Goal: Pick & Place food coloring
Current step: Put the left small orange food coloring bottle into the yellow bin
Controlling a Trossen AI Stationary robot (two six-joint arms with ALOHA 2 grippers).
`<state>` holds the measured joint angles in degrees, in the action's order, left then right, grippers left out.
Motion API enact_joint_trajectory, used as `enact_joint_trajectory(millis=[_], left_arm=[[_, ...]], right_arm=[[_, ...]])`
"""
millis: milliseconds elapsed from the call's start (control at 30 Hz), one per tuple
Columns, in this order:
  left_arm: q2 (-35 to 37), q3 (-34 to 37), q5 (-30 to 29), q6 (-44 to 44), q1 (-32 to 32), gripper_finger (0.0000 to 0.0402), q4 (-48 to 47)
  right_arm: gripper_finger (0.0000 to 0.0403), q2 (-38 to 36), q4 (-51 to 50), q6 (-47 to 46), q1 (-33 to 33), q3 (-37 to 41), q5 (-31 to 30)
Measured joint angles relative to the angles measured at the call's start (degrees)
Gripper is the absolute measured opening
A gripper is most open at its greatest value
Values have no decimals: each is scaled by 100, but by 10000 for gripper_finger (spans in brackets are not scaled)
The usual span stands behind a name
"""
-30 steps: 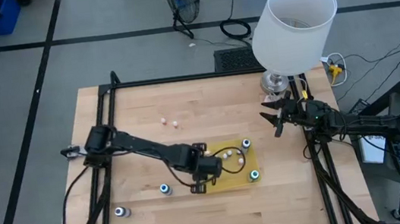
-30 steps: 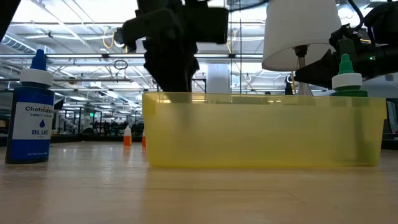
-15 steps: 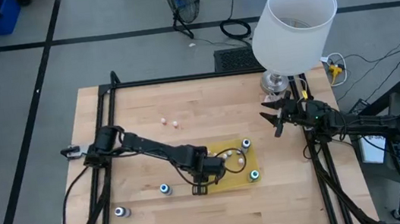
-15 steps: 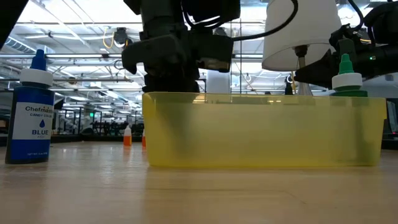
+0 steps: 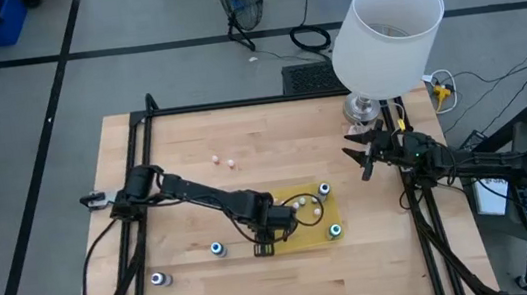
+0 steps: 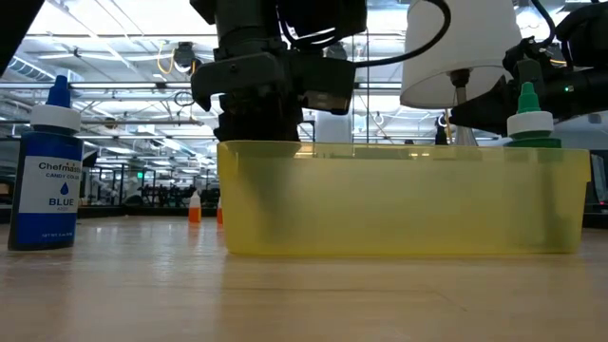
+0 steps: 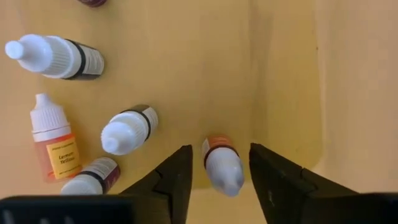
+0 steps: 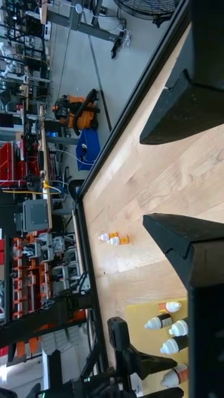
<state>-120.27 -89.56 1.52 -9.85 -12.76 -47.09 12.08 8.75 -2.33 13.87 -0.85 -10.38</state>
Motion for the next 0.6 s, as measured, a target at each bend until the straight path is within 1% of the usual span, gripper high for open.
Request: enact_joint_trajectory(millis=[200,433,500,600], left_arm=[[225,4,6,-14,102,185,-192],[846,4,-90,223,271,187,-439],[1070,4,-446,355,321,187,-656],[1352,4,-1402,272,457,187,-1155]], right_arm=[[181,0,1,0,0,-2,1],[181,0,1,0,2,-2,-1],[181,-1,1,0,2,-2,1],[181,-2,1,2,0,0,1]])
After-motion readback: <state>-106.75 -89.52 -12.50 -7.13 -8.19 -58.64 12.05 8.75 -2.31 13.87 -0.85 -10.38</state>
